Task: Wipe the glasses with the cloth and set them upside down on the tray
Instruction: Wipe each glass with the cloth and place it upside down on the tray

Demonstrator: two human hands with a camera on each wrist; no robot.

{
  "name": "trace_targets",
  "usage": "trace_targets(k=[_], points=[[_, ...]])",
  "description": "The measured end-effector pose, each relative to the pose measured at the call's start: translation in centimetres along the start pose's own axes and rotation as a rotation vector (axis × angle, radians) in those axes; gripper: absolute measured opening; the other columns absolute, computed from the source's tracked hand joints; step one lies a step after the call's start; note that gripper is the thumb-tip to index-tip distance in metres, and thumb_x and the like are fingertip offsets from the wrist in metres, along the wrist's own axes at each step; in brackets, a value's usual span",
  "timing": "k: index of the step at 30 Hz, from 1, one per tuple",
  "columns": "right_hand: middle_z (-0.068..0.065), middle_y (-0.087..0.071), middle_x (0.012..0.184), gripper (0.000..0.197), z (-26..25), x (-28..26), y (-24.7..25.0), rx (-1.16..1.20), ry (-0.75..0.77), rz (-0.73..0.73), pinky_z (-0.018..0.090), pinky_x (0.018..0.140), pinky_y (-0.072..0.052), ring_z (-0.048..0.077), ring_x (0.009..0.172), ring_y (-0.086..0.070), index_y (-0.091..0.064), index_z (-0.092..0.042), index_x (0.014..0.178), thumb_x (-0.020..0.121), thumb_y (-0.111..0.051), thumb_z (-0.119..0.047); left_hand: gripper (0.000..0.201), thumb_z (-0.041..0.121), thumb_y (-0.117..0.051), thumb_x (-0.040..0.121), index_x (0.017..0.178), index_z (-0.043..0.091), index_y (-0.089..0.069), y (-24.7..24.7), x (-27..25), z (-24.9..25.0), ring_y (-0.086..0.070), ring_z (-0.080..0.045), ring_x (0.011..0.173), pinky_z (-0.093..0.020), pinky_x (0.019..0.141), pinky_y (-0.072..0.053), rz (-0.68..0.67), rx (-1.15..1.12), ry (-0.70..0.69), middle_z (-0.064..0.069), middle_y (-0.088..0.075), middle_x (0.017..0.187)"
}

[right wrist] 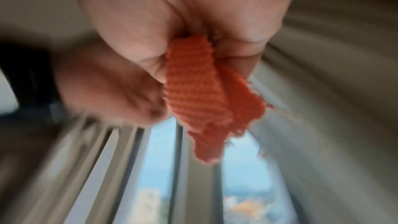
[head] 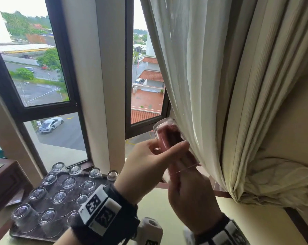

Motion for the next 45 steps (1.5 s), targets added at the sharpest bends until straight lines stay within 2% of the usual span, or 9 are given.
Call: trace_targets(k=[3, 10, 18, 21, 25, 29, 34, 39, 45], points=[[-0.004, -0.072, 0.071, 0.025, 0.5, 0.2, -0.5, -0.133, -0.033, 0.044, 0.026, 0.057, -0.059, 0.014, 0.054, -0.067, -0.072, -0.022, 0.110, 0.085, -0.068, -0.022, 0.028, 0.053, -0.077, 0.078, 0.083, 0.025, -0.079, -0.3, 0.2, 0.0, -0.075, -0.005, 0.073, -0.014, 0.066, -0.056, 0.011, 0.078, 0.047, 0.005, -0.079, 0.077], [0.024, -0.062, 0.059, 0.030, -2.5, 0.0, 0.4, 1.219, -0.442, -0.275, 0.034, 0.047, -0.052, 0.037, 0.049, -0.060, -0.071, -0.008, 0.081, 0.064, -0.050, 0.005, 0.060, 0.033, -0.086, 0.086, 0.126, -0.006, -0.064, -0.4, -0.1, -2.1, -0.066, -0.038, 0.106, -0.051, 0.102, -0.050, -0.291, -0.627, 0.035, -0.026, -0.067, 0.117], [-0.005, -0.072, 0.069, 0.013, 0.4, 0.5, -0.2, -0.059, -0.017, 0.072, 0.025, 0.057, -0.061, 0.014, 0.055, -0.069, -0.072, -0.022, 0.097, 0.088, -0.063, -0.024, 0.030, 0.053, -0.076, 0.074, 0.076, 0.023, -0.079, -0.5, 0.3, 0.4, -0.072, -0.002, 0.066, -0.012, 0.062, -0.054, 0.032, -0.001, 0.047, 0.006, -0.077, 0.072], [0.008, -0.071, 0.072, 0.038, -0.1, 0.6, 0.1, 0.598, -0.245, -0.052, 0.037, 0.057, -0.060, 0.027, 0.059, -0.070, -0.064, -0.035, 0.109, 0.084, -0.058, -0.007, 0.035, 0.049, -0.082, 0.084, 0.086, 0.014, -0.080, -0.4, 0.2, -0.3, -0.071, -0.012, 0.076, -0.026, 0.073, -0.055, -0.065, -0.138, 0.039, -0.011, -0.077, 0.083], [0.024, -0.057, 0.071, 0.072, -3.0, -0.1, 1.1, 1.711, -0.479, -0.335, 0.030, 0.043, -0.053, 0.029, 0.045, -0.059, -0.062, 0.005, 0.118, 0.051, -0.084, -0.009, 0.074, 0.042, -0.088, 0.083, 0.123, -0.014, -0.061, -0.4, -0.9, -1.1, -0.061, -0.043, 0.108, -0.059, 0.098, -0.046, -0.192, -0.469, -0.040, -0.038, -0.064, 0.117], [0.022, -0.056, 0.103, 0.059, -2.9, 0.1, 1.3, 2.077, -0.460, -0.289, 0.023, 0.037, -0.052, 0.019, 0.038, -0.060, -0.058, -0.005, 0.128, 0.084, -0.077, -0.039, 0.065, 0.036, -0.087, 0.086, 0.132, -0.003, -0.063, -0.3, -1.0, -1.3, -0.063, -0.040, 0.127, -0.053, 0.112, -0.050, -0.249, -0.490, 0.003, -0.027, -0.065, 0.137], [0.029, -0.061, 0.076, 0.032, 0.5, 0.1, 2.7, 1.400, -0.581, 0.138, 0.021, 0.041, -0.043, 0.020, 0.036, -0.055, -0.075, -0.014, 0.102, 0.083, -0.072, -0.039, 0.037, 0.022, -0.061, 0.102, 0.138, 0.016, -0.059, 0.1, -1.0, -1.1, -0.064, -0.019, 0.131, -0.035, 0.113, -0.050, -0.304, -0.146, 0.024, -0.003, -0.072, 0.133], [0.000, -0.071, 0.070, 0.028, 1.7, -1.3, 4.5, 0.450, -0.127, 0.317, 0.025, 0.046, -0.052, 0.012, 0.046, -0.061, -0.067, -0.022, 0.070, 0.086, -0.074, -0.044, 0.065, 0.053, -0.074, 0.085, 0.135, 0.013, -0.064, 1.1, -1.4, -0.5, -0.059, -0.043, 0.132, -0.054, 0.116, -0.047, -0.171, -0.390, 0.226, -0.023, -0.067, 0.135], [-0.001, -0.071, 0.127, 0.037, 0.6, -1.9, 1.9, -0.014, 0.230, 0.116, 0.023, 0.086, -0.058, 0.016, 0.093, -0.075, -0.067, -0.025, 0.132, 0.100, -0.058, -0.042, 0.032, 0.052, -0.076, 0.079, 0.092, 0.023, -0.083, 0.2, -0.3, 2.3, -0.077, -0.020, 0.096, -0.029, 0.095, -0.060, -0.092, -0.307, 0.163, -0.007, -0.079, 0.094]])
Point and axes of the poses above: each hand's wrist, its own x-axis towards the middle knuckle, its own y-axis out of the back of the hand, z = x × y, the point moved 4 cm from there along x, towards the middle knuckle
